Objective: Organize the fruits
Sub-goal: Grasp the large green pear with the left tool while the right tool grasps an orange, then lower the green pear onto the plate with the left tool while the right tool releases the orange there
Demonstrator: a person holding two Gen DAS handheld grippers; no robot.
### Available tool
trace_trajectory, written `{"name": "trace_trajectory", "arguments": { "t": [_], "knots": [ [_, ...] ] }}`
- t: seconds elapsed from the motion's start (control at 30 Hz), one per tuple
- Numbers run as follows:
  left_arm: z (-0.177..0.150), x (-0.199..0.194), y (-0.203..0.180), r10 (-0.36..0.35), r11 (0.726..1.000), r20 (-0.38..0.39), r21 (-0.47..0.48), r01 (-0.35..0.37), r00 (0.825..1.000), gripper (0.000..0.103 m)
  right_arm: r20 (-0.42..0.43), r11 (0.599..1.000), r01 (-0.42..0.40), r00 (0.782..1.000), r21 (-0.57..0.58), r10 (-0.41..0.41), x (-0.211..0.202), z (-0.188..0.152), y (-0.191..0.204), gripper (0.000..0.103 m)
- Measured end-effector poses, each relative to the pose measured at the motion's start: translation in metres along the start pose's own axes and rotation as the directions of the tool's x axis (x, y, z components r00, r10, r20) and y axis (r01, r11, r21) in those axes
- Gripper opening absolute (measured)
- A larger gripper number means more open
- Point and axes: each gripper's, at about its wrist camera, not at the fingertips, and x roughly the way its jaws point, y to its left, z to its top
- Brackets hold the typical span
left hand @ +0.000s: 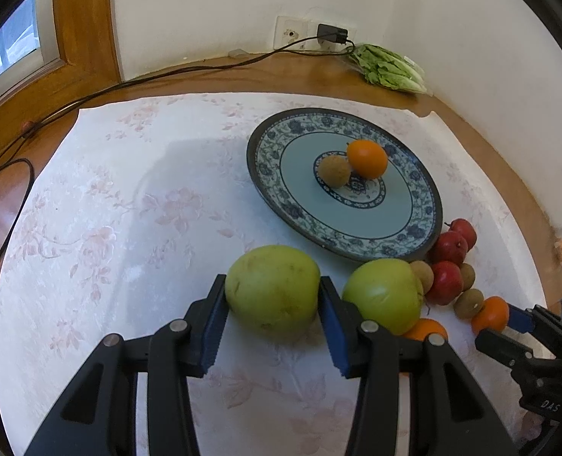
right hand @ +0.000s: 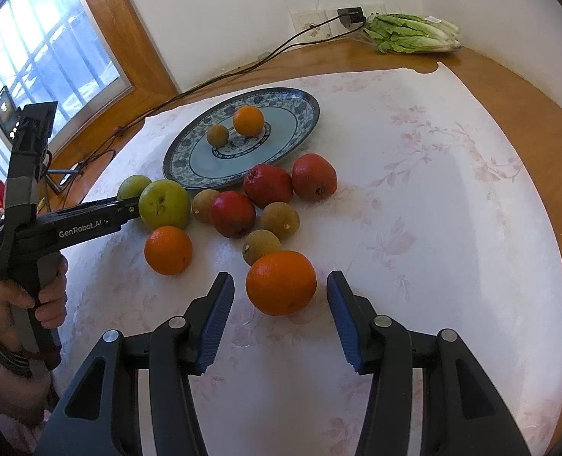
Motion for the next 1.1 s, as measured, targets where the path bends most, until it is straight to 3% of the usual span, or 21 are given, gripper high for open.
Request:
{"name": "trace_trajectory", "arguments": {
  "t": [0.13,0.3,0.8,1.1],
  "knots": [
    [0.000,0.000,0.000,0.002,1.000,0.002,0.002,-0.002,1.000,0.048,0.007,1.000,0.002,1.000,0.011,-0.003,0.000,0.000,0.000,0.051],
    [-0.001,0.000,-0.001,0.006,1.000,0.004,0.003,-0.006,1.000,0.048,0.012,1.000,0.004,1.000,0.022,-0.004,0.000,0.000,-0.002,0.037],
    [-0.002,-0.019,-0.006,-0.020,1.000,0.022,-0.004,0.020,1.000,0.048,0.066,0.999,0.020,0.998,0.029,-0.022,-0.017,0.004,0.002,0.036],
    [0.011,-0.032,-0.007,-0.018,1.000,0.050,0.003,0.018,0.999,0.048,0.076,1.000,-0.020,0.997,0.010,0.020,-0.025,0.018,0.009,0.036]
  ]
}}
